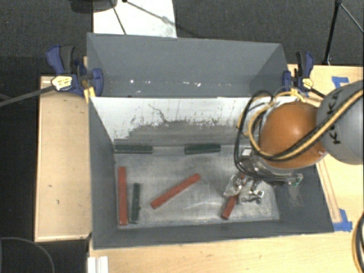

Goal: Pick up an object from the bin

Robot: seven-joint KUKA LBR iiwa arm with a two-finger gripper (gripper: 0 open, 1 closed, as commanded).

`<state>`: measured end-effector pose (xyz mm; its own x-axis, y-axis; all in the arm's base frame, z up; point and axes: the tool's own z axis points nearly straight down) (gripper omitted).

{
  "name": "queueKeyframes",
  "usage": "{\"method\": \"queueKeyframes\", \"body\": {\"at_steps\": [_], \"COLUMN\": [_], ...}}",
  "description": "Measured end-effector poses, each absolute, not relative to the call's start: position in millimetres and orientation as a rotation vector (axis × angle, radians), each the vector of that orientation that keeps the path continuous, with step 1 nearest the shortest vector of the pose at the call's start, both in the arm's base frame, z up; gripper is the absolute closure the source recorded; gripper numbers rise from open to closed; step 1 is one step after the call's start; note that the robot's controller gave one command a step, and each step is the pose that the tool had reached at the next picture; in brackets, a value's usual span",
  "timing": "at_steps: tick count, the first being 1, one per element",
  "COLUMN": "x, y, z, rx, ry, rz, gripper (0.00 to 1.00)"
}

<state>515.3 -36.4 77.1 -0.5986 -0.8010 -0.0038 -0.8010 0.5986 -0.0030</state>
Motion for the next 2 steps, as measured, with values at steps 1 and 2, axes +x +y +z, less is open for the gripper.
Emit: {"method": "queueKeyframes", "body": {"at_steps": [1,2], "x": [506.3,529.2], "y": [-38,-1], "z": [133,238], "rx": [-1.457,-1.359], "ry": [2.775,2.828], "rz": [-0.004,0.000], "gripper": [1.00,1.00]}}
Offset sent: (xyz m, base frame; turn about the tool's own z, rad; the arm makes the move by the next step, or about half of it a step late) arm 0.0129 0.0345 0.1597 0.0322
